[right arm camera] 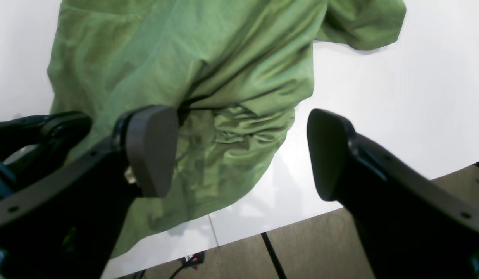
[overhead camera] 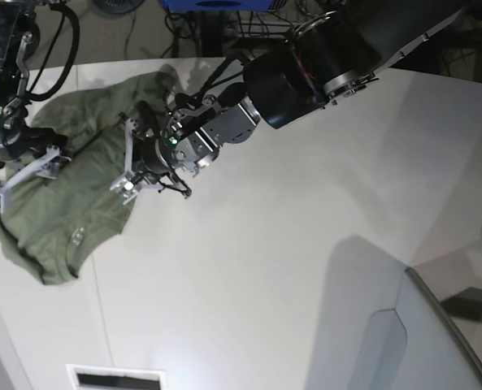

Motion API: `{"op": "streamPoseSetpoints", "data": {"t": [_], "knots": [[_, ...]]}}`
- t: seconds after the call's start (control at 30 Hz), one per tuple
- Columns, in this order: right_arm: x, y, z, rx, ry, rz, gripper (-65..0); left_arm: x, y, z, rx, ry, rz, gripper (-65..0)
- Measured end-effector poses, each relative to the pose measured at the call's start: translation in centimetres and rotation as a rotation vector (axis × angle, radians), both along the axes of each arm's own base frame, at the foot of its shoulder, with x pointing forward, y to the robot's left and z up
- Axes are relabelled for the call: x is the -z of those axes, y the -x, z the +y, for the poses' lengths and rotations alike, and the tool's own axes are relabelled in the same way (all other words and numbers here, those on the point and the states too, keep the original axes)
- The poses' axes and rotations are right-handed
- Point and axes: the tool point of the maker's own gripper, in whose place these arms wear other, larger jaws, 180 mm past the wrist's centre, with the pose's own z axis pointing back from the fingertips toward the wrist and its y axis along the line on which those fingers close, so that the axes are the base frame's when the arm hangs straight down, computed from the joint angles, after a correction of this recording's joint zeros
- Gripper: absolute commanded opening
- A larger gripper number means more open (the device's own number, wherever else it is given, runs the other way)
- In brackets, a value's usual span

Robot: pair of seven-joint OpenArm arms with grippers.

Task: Layout the t-shirt on the table in an organized manner, then fold the t-shirt properly
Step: 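Pull the shirt apart with both grippers to spread it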

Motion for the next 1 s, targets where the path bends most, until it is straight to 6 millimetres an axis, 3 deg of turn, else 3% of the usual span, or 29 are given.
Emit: {"op": "streamPoseSetpoints", "data": {"t": [0.3, 0.5, 0.63, 0.8, 0.93, 1.0], "knots": [[-0.1, -0.4, 0.0, 0.001, -0.001, -0.006, -16.1, 0.4, -2.4, 1.6, -0.053, -0.103, -0.108, -65.0], [1.7, -1.9, -0.6, -0.095, 0.007, 0.053, -16.1, 1.0, -2.8, 3.6, -0.061, -0.108, -0.146, -65.0], [2.8, -3.0, -0.5, -0.215, 0.023, 0.110, -16.1, 1.2, -4.0, 6.5, -0.118, -0.095, -0.167, -65.0], [3.8, -7.8, -0.6, -0.204, -0.032, 0.047, -16.1, 1.3, -6.6, 12.5, -0.253, -0.100, -0.207, -65.0], [7.3, -7.4, -0.5, -0.180, -0.095, 0.145, -16.2, 1.2, -6.1, 15.6, -0.310, -0.122, -0.223, -65.0], [8.0, -7.1, -0.1, -0.185, -0.108, 0.164, -16.2, 1.2, -5.4, 16.9, -0.337, -0.118, -0.209, -65.0]]}}
